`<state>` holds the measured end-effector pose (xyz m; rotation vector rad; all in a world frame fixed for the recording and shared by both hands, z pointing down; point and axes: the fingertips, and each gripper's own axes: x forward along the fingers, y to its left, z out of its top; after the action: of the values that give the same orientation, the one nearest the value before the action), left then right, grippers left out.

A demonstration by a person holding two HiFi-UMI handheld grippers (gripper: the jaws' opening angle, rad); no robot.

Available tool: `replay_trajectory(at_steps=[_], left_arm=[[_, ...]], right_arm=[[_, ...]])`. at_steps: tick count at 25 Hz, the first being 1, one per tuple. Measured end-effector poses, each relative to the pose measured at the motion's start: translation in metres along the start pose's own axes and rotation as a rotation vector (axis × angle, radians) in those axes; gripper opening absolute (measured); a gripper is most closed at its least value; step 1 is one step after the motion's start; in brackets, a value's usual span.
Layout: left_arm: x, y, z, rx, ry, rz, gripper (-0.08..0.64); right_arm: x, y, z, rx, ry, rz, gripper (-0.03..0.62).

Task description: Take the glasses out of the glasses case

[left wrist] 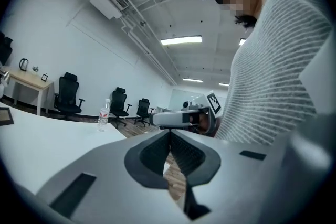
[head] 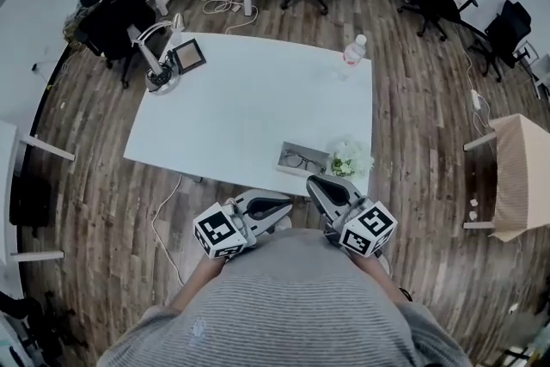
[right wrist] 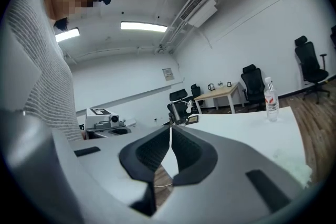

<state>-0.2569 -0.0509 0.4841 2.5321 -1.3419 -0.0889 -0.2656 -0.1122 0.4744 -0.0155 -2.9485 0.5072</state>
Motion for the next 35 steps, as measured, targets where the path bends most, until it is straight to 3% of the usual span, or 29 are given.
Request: replay_trajectory(at_steps=[7, 13, 18, 26, 29, 35], left_arm=[[0.029, 0.027, 0.004, 0.01, 0.093, -0.158, 0.012], [0.052, 0.039, 0.014, 0.088, 0.174, -0.308, 0.012], [0.069, 0.033, 0.022, 0.18, 0.239, -0.382, 0.012], [0.095, 0.033, -0.003, 0.326, 0.337, -0.364, 0.02], [0.101, 0.036, -0.023, 0.357, 0.411, -0.363, 0.057], [0.113, 0.048, -0.048, 0.505, 0.524, -0.307, 0.084]], right_arm=[[-0.012, -0.047, 0.006, 0.075, -0.041, -0.153, 0.017], [-0.032, -0.066, 0.019, 0.108, -0.131, -0.297, 0.017], [-0.054, -0.066, 0.025, 0.133, -0.181, -0.39, 0.017], [-0.097, -0.069, 0.024, 0.149, -0.239, -0.47, 0.017], [-0.105, -0.067, 0.018, 0.156, -0.244, -0.472, 0.017], [-0.116, -0.066, 0.016, 0.156, -0.242, -0.469, 0.017]])
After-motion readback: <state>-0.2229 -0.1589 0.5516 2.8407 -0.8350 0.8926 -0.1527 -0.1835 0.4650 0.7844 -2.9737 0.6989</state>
